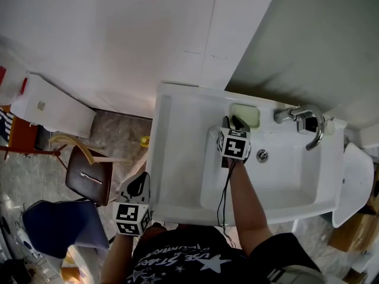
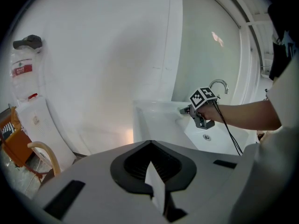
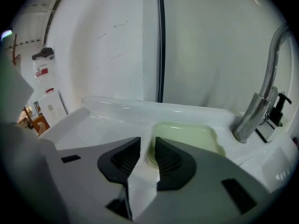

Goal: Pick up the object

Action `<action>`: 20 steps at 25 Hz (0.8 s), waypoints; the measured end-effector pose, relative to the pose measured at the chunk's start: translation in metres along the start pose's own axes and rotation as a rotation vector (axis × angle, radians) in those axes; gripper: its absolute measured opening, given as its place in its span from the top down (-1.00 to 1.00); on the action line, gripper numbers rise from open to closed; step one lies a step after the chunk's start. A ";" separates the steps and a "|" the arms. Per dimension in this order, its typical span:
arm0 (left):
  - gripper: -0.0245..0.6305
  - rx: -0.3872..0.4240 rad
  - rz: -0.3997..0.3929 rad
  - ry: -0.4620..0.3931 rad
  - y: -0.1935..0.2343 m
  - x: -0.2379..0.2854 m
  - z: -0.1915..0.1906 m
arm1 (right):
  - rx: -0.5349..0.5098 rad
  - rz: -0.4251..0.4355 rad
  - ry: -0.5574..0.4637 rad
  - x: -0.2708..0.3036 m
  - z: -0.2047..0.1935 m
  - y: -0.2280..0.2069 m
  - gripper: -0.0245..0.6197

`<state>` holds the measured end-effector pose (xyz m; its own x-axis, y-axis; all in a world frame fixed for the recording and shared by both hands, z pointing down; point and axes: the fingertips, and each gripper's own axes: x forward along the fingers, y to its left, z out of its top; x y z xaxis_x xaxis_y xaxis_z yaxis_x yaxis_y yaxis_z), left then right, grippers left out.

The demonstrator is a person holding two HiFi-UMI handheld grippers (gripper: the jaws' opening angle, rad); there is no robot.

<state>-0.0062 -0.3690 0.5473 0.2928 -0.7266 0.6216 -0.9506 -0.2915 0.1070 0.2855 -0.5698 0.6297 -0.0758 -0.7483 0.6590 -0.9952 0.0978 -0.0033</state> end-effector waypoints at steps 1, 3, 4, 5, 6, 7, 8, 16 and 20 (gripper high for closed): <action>0.88 -0.001 0.000 0.000 0.000 0.000 0.000 | -0.008 -0.011 0.002 0.001 0.000 -0.001 0.60; 0.88 -0.003 0.000 0.001 0.001 -0.002 -0.001 | -0.032 -0.039 0.006 0.002 0.000 -0.002 0.69; 0.88 -0.004 0.001 0.001 0.001 -0.002 -0.001 | -0.041 -0.049 0.007 0.002 0.001 -0.003 0.73; 0.88 -0.006 0.002 0.001 0.001 -0.003 -0.002 | -0.046 -0.055 0.006 0.002 0.001 -0.003 0.73; 0.88 -0.008 0.003 0.000 0.002 -0.004 -0.002 | -0.048 -0.057 0.005 0.002 0.001 -0.003 0.74; 0.88 -0.009 0.003 -0.002 0.002 -0.004 -0.001 | -0.051 -0.058 0.004 0.003 0.000 -0.003 0.74; 0.88 -0.010 0.003 -0.004 0.002 -0.004 -0.001 | -0.053 -0.058 0.004 0.003 0.000 -0.003 0.75; 0.88 -0.016 0.000 -0.032 0.006 -0.014 0.000 | -0.039 -0.051 0.000 -0.007 0.002 -0.001 0.80; 0.88 -0.023 -0.009 -0.050 0.011 -0.025 0.000 | -0.042 -0.066 -0.026 -0.025 0.009 0.002 0.81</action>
<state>-0.0242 -0.3535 0.5331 0.3055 -0.7546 0.5807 -0.9499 -0.2839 0.1308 0.2849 -0.5573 0.6063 -0.0126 -0.7707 0.6371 -0.9946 0.0754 0.0714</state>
